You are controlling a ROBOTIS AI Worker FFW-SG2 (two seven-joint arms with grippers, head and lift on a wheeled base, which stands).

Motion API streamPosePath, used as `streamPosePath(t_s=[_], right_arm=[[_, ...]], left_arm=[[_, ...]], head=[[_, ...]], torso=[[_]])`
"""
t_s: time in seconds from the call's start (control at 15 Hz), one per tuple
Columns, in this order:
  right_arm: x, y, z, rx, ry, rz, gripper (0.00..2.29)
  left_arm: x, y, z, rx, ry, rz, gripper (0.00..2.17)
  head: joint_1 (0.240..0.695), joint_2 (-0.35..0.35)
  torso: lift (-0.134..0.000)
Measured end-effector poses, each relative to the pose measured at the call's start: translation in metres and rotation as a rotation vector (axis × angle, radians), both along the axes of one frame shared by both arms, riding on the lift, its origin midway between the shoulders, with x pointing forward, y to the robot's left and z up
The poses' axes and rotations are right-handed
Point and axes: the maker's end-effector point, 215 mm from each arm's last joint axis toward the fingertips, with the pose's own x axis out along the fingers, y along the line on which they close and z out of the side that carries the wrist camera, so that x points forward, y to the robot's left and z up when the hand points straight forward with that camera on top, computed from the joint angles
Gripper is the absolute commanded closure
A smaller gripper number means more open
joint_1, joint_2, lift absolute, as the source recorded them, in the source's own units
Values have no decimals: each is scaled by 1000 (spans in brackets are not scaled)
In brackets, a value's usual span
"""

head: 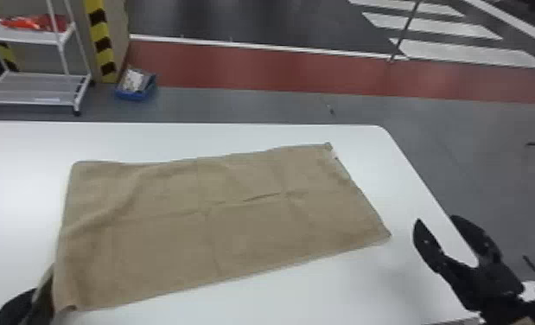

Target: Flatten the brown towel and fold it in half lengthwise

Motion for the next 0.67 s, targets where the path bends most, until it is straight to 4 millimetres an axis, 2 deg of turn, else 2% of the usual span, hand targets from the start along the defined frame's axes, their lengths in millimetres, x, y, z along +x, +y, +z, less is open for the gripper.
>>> streamPosePath(t_s=[0.27, 0.53, 0.67], right_arm=[[2, 2, 0, 1, -3, 4, 215], [3, 3, 0, -5, -1, 5, 215], [6, 3, -8, -23, 24, -4, 215]], left_arm=[[10, 4, 12, -3, -39, 26, 1744], [35, 2, 39, -5, -116, 39, 1740], [51, 2, 54, -6, -155, 50, 1740]], head=[[695, -190], [695, -182], [695, -177]], torso=[[-128], [-128], [-128]])
